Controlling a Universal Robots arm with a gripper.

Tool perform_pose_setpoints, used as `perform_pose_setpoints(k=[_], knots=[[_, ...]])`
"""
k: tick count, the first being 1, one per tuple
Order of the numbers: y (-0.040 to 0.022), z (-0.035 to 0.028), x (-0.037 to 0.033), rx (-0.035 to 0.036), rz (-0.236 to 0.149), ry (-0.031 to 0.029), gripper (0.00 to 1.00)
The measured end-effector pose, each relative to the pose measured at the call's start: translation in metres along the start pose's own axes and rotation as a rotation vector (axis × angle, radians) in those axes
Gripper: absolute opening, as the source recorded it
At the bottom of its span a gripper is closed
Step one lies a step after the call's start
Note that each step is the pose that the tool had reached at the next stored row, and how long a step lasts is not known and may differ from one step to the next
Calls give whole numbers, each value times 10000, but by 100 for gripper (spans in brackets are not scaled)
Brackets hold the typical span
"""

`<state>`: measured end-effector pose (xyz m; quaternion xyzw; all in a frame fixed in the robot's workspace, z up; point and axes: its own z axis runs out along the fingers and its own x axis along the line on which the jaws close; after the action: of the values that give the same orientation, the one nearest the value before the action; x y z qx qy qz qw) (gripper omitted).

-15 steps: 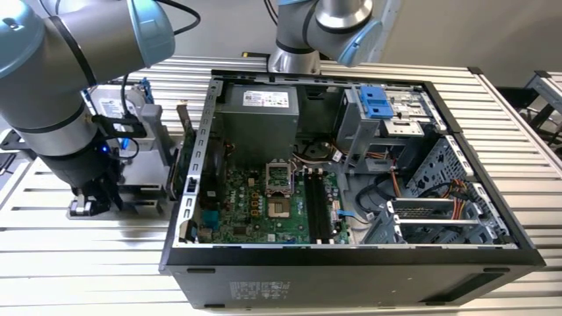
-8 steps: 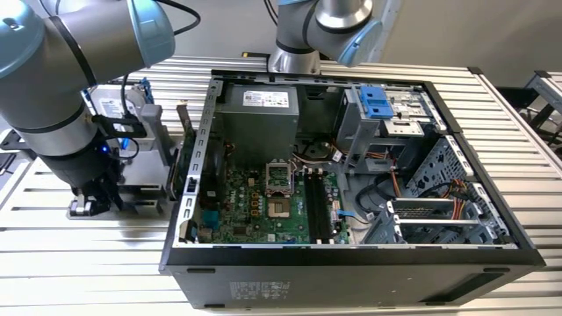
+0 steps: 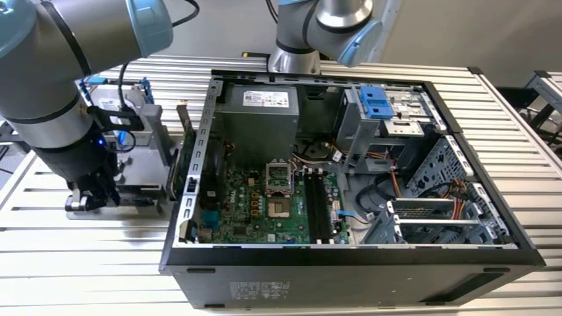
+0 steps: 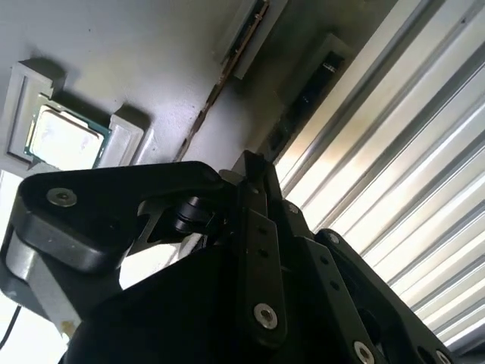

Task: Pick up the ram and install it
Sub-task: 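Pick up the ram and move it above insertion slot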

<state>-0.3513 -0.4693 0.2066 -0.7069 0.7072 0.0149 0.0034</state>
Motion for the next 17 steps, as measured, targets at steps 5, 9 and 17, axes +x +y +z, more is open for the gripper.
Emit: perform_pose_setpoints(k=[5, 9, 17], knots=[[8, -471, -13, 1, 1, -1, 0], [10, -652, -17, -1, 0, 1, 0], [17, -1017, -27, 0, 1, 0, 0]])
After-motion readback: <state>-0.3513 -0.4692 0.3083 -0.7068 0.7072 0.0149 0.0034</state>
